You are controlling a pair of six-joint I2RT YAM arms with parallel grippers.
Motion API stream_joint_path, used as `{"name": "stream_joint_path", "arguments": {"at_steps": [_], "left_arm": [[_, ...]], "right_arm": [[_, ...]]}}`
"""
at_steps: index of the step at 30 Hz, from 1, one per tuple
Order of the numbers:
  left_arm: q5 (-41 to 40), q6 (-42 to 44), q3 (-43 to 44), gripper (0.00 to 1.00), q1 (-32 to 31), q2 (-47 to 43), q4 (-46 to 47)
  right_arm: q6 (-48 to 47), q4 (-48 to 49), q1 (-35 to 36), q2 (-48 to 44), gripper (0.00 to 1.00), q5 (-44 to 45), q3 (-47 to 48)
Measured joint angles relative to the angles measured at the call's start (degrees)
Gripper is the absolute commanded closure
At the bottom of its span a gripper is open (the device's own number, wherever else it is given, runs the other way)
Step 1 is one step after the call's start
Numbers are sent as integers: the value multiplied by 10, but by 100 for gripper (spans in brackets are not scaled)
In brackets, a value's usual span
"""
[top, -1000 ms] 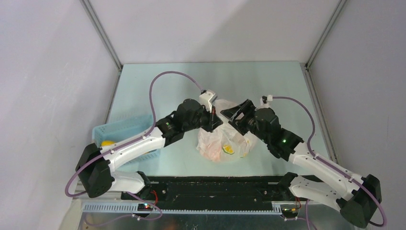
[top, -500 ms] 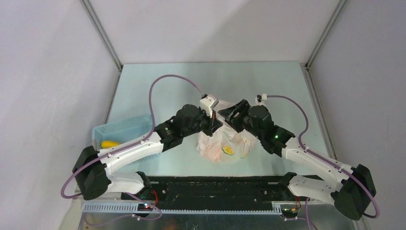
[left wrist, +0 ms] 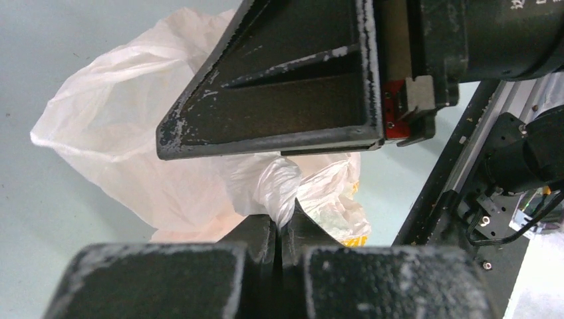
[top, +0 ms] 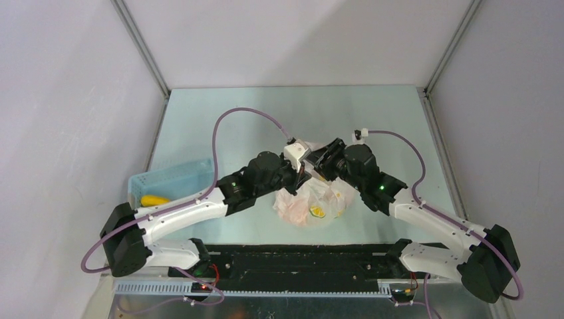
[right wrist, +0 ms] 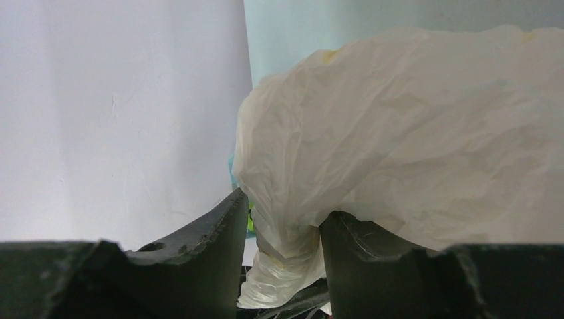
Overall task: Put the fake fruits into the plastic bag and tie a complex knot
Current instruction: Tie the plastic bag at the center of the board.
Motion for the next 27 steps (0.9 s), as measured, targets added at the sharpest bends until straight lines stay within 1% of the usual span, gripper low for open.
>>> {"name": "stream_joint_path", "arguments": {"at_steps": [3,6,7,10,11,12,13,14,15,16,17,18,19,20,22,27], "left_arm": [[-8,12,0,100,-9,0,0],[-19,19,0,100,-18,0,1],[-23,21,0,100,-21,0,2],[-33,26,0,100,-27,0,4],[-36,26,0,99,-28,0,5],[-37,27,0,94,-29,0,6],[-40,27,0,82,-30,0,6],[-41,27,0,73,-30,0,7],[-42,28,0,56,-31,0,6],[-41,26,2,48,-33,0,-3],[-41,29,4,34,-35,0,-14],[-41,27,7,29,-37,-1,-27],[-40,27,7,20,-39,-3,-37],[-40,25,7,13,-40,-9,-50],[-41,25,4,9,-41,-31,-80],[-17,11,-7,6,-29,-129,-151]], "right_arm": [[-2,0,-1,0,65,-3,0],[-6,0,-1,0,78,-3,0],[-8,0,-1,0,80,-3,0],[-18,0,-1,-1,94,1,0],[-25,0,-1,-2,100,1,0],[-31,2,-1,-3,100,1,0],[-39,3,0,-5,100,1,0],[-47,7,0,-7,100,1,0],[-58,13,0,-8,100,-1,0],[-68,25,-2,-9,100,-4,0],[-79,37,-5,-10,100,-13,0],[-89,49,-10,-11,100,-28,0],[-100,58,-14,-11,100,-40,0],[-114,67,-21,-13,100,-60,0],[-156,76,-29,-19,100,-99,1],[-292,80,-37,-58,100,-203,9]]}}
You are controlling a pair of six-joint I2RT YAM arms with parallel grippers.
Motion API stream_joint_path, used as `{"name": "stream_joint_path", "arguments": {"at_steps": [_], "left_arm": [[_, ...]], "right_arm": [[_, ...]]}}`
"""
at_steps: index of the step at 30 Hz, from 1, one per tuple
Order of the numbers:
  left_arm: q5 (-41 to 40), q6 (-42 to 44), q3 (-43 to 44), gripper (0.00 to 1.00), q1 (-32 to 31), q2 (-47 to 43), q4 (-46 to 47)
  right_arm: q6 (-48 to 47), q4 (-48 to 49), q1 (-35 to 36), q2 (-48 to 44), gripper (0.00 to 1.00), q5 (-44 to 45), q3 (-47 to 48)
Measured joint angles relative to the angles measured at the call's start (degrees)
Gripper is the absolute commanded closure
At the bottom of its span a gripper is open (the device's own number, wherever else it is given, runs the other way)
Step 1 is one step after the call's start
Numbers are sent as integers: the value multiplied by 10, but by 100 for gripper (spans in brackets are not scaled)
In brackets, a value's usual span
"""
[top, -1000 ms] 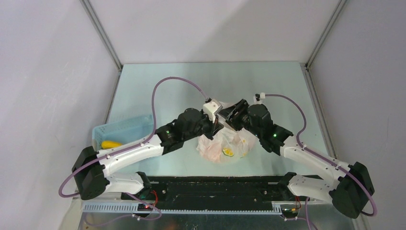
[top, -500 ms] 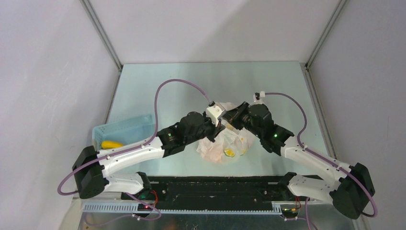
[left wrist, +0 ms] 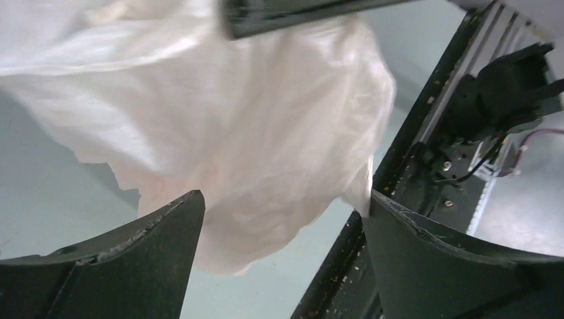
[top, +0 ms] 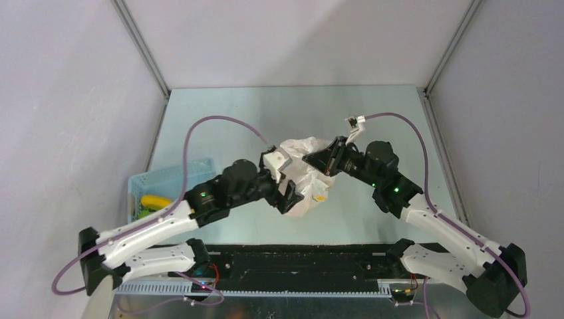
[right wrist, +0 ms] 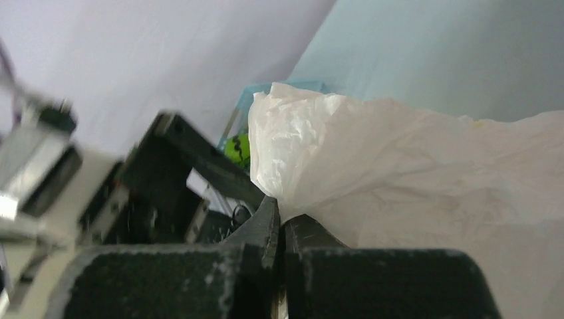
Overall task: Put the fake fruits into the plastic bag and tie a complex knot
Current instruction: Tie the plastic bag at the center of the board.
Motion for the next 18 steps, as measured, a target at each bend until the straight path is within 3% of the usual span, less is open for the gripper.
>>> {"name": "stream_joint_path", "arguments": {"at_steps": [10,18], "left_arm": [[126,-128,23,7,132,-104,-12],[230,-179,24,8,137,-93,103]], "right_arm": [[-151,-6,-31,-53,100,-143,7],[-166,-11,-43,-52,100,-173,-16]]}}
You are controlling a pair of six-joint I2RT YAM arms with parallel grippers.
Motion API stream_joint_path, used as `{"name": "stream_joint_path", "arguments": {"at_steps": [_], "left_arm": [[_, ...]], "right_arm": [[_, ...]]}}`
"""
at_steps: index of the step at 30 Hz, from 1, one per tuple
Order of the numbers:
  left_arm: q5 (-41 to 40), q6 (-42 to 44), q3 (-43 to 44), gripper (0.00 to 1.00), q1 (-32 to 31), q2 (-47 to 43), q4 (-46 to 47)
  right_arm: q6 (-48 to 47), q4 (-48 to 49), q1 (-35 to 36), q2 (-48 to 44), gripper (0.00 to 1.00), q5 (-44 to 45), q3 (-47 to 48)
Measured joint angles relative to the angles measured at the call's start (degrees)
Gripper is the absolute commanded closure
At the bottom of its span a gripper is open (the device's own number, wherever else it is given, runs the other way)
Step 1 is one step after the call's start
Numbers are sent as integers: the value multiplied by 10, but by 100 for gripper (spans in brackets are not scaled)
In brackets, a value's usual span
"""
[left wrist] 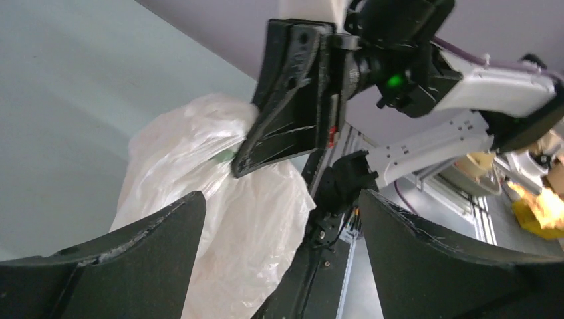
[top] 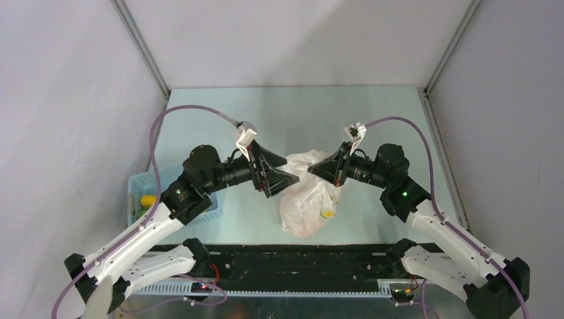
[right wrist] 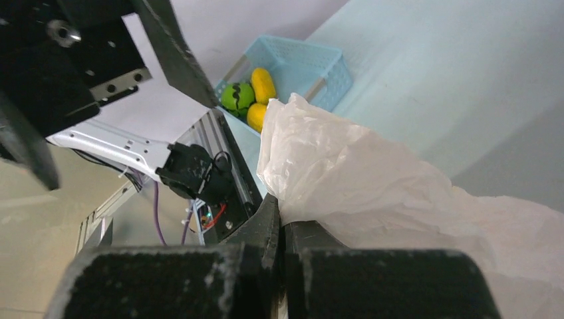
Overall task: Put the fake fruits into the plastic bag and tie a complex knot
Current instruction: Tie the plastic bag at the center of the board.
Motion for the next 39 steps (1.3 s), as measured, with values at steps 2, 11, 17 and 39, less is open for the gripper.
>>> {"name": "stream_joint_path", "arguments": {"at_steps": [2,11,17,39], "left_arm": [[29,22,0,9,0,9,3],[135,176,63,14,0,76,-88],[184,193,86,14,0,123,-92],[127,171,12,9,0,137,19]], "right_arm": [[2,1,-4,0,100,-7,-16],[23,11,-35,8,100,-65,-41],[37,36,-40,-1,100,-71,-70],[68,101,-40,-28,100,-64,-106]]}}
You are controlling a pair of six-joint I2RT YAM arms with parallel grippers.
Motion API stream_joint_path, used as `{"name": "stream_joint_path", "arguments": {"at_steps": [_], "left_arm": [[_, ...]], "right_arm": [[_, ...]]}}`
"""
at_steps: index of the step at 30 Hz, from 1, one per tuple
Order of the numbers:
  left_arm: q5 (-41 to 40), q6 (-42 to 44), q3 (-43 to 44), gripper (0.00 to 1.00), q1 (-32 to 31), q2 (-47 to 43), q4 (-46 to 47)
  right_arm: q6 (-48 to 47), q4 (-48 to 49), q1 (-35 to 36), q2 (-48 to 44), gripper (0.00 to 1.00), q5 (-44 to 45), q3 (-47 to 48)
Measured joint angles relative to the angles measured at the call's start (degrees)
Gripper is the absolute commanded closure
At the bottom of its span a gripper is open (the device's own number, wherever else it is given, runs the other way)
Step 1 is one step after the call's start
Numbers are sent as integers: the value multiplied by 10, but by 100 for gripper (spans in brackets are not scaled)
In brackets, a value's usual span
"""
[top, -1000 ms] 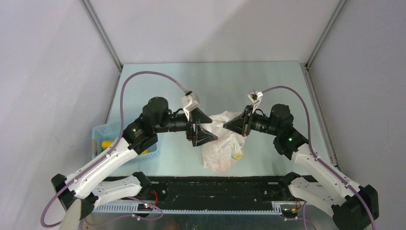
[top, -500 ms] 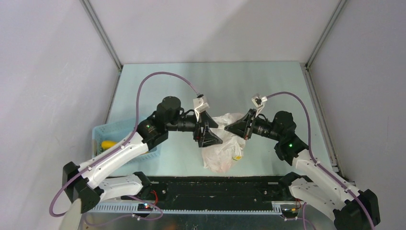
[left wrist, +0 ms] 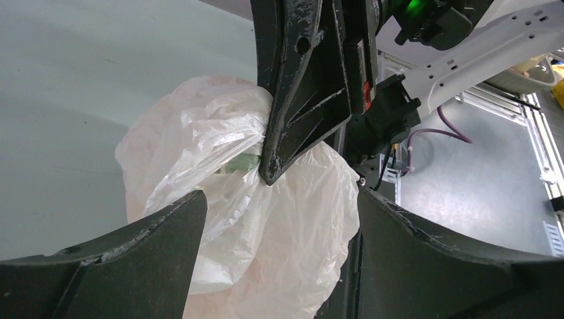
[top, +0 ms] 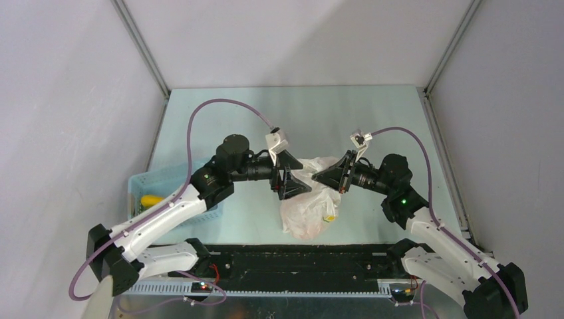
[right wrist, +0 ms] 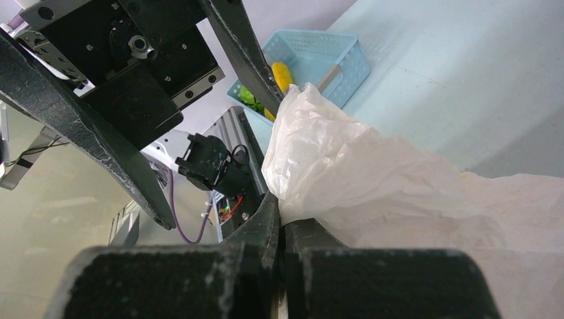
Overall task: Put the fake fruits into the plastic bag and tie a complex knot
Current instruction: Tie the plastic bag at the center of the board.
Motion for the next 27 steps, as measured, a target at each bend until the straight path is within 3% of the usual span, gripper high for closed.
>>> {"name": "stream_joint_path", "arguments": {"at_steps": [14,20,27], "left_arm": [[18,32,14,10,0,26,-59],[30,-1,-35,10,-20,26,-9],[28,-72,-103,10,-39,26,111]], "right_arm": [[4,0,0,-5,100,4,-5],[3,-1,0,-13,100,22,-9],[-1,-1,0,-17,100,32,-16]]}}
